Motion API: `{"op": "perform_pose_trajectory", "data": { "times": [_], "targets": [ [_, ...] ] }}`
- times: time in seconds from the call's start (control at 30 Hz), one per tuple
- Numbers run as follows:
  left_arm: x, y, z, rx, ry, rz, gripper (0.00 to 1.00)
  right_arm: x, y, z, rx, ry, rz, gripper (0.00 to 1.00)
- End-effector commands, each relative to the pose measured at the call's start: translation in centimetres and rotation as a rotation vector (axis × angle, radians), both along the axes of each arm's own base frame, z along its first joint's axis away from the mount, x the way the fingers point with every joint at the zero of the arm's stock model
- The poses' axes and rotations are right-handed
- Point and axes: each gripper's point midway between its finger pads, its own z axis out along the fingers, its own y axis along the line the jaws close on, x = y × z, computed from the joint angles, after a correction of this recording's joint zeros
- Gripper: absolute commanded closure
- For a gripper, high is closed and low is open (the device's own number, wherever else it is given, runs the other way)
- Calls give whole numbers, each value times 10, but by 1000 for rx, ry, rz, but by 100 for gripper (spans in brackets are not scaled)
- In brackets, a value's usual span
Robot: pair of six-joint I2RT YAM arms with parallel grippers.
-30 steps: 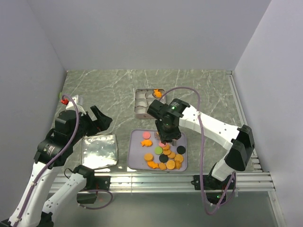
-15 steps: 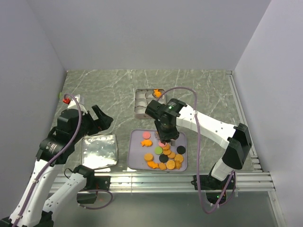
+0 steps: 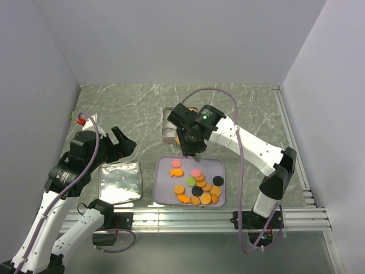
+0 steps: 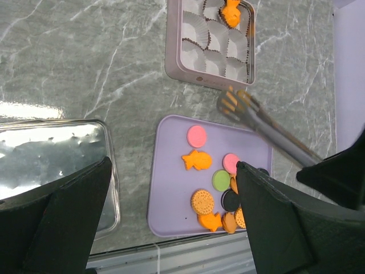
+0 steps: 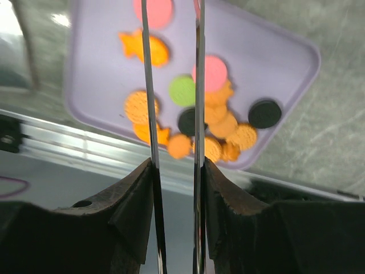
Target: Pack the cookies
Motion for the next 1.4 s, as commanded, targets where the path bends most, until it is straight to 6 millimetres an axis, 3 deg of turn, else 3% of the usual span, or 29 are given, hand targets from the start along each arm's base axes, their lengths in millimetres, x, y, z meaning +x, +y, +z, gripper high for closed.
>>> {"op": "perform_pose_trajectory", "data": {
  "times": [0.0,0.13,0.3,0.57,0.83,1.37],
  "targets": [
    [2,3,22,-6,-62,12,3,9,-6,25,-21,-55,-10,62],
    [1,6,28,0,-69,22,3,33,1,30,-17,-87,-31,62],
    [-3,8,33,0,-74,24,4,81,11,38,11,-138,-80,62],
    [-10,13,41,17,-73,32,4,150,3,24,79,-124,-168,62],
    [-21,23,44,42,-66,53,3,180,4,3,76,-113,-153,63],
    [-34,36,43,94,-43,75,4,211,11,-17,131,-99,-196,62]
  ]
}}
